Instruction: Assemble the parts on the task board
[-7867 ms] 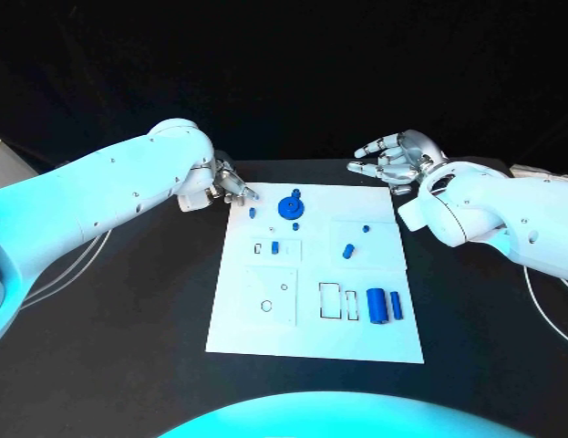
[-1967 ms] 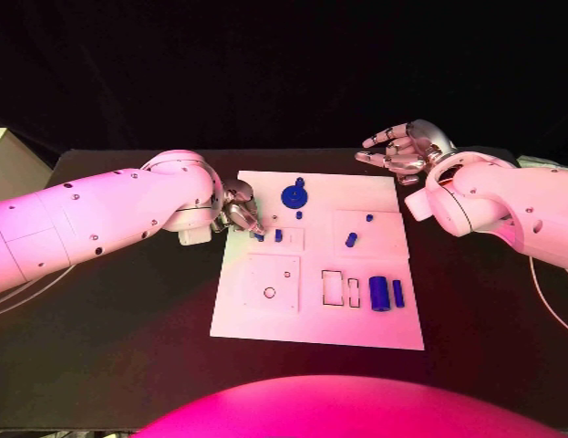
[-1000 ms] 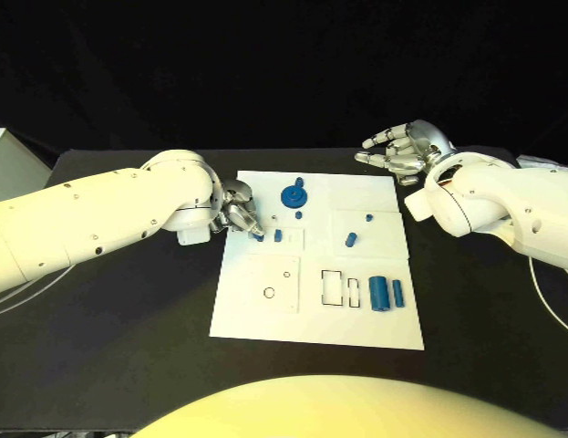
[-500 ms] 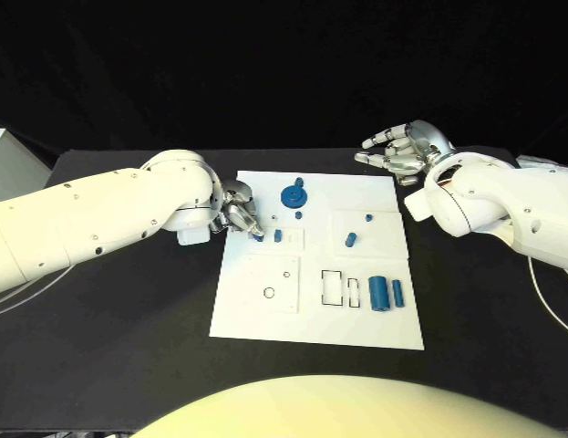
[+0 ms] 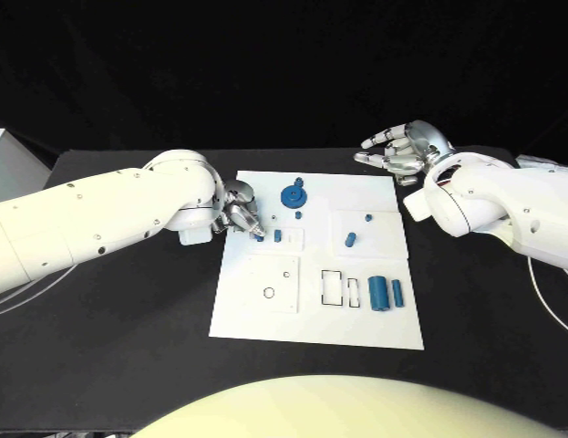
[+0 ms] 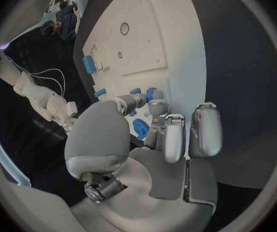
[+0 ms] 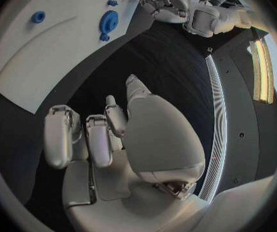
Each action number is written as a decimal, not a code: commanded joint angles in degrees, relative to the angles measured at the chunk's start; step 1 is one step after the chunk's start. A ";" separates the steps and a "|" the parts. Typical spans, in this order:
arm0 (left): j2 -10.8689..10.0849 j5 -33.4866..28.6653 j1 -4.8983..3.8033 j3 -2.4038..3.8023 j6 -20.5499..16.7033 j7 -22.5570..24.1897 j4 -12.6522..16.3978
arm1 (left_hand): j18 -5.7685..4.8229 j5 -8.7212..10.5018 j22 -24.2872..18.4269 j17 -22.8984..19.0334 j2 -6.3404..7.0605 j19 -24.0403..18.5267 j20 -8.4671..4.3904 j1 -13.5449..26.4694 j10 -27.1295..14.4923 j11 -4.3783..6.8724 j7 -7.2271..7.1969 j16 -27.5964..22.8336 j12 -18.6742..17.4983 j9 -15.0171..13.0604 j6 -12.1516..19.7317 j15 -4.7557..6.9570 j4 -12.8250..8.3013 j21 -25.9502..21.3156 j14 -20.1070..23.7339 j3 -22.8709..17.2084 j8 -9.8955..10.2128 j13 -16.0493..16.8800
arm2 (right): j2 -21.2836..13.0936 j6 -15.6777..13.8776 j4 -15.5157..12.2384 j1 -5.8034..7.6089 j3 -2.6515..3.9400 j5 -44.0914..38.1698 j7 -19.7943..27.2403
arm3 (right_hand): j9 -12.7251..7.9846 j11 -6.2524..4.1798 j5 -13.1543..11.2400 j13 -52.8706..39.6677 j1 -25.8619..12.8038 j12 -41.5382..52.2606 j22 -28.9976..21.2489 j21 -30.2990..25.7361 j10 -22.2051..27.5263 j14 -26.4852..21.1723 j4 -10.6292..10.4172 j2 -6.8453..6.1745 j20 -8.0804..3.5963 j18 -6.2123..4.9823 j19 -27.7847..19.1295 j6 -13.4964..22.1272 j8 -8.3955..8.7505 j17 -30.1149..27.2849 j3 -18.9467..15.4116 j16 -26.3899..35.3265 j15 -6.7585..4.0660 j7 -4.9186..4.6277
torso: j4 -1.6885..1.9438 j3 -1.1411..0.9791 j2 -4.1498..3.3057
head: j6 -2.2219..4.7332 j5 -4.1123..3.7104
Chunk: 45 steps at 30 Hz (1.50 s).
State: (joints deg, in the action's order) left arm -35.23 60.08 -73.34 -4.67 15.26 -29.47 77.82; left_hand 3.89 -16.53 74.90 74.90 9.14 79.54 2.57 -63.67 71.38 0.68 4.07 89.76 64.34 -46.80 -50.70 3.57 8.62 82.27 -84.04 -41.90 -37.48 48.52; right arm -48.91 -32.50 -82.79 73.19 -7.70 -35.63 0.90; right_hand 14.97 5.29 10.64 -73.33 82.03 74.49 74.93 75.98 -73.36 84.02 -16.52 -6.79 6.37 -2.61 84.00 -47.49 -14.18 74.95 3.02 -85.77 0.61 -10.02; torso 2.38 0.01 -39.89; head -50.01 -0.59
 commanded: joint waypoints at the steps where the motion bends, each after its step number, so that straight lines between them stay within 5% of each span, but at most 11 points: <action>1: 0.22 0.23 0.10 -0.10 0.88 0.02 -0.04 | -0.33 -0.15 0.43 15.10 -0.57 0.33 0.07 -0.16 0.38 0.02 -0.47 0.24 0.32 0.00 -0.94 0.29 -9.78 0.40 -5.96 -9.96 -0.19 0.13 | 0.05 0.84 0.01 -0.06 0.01 -0.34 0.74 | 0.09 -0.20 0.27 0.05 -0.54 -0.27 5.75 -0.21 0.11 3.62 0.01 -0.18 -0.07 -0.60 0.53 0.35 -0.37 6.97 0.33 0.25 -0.08 0.04 | -0.02 0.02 0.03 | 0.01 -0.08; 45: 0.04 2.49 0.20 -0.22 0.26 -0.77 -0.02 | -0.62 -1.30 1.69 15.10 -0.07 1.24 -0.10 0.79 1.73 0.27 -0.72 0.24 1.16 0.48 -1.79 0.49 -10.77 1.08 -5.96 -11.14 -0.46 1.43 | 0.06 1.07 0.12 -0.22 0.01 -0.34 0.74 | 0.12 -0.26 0.45 0.28 -0.66 -0.26 5.66 -0.36 -0.04 3.67 -0.01 -0.19 -0.16 -0.60 0.61 0.46 -0.59 7.01 0.48 0.31 -0.16 0.09 | -0.02 0.01 0.07 | 0.01 -0.13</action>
State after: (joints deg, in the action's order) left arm -35.21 62.00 -73.20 -4.83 14.89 -29.68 77.69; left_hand 3.89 -17.53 74.93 74.94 8.99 80.37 2.58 -63.38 72.71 0.81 4.15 89.75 65.29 -46.26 -51.43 3.57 8.62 83.15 -84.04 -41.90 -37.62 49.88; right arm -48.89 -32.33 -82.67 73.00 -7.70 -35.63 0.94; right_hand 15.03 5.29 10.88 -73.10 81.80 74.49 74.90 75.98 -73.36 84.02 -16.52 -7.02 6.37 -2.61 84.00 -47.49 -14.62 74.92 3.02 -85.77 0.61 -10.02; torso 2.38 0.04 -39.84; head -50.01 -0.73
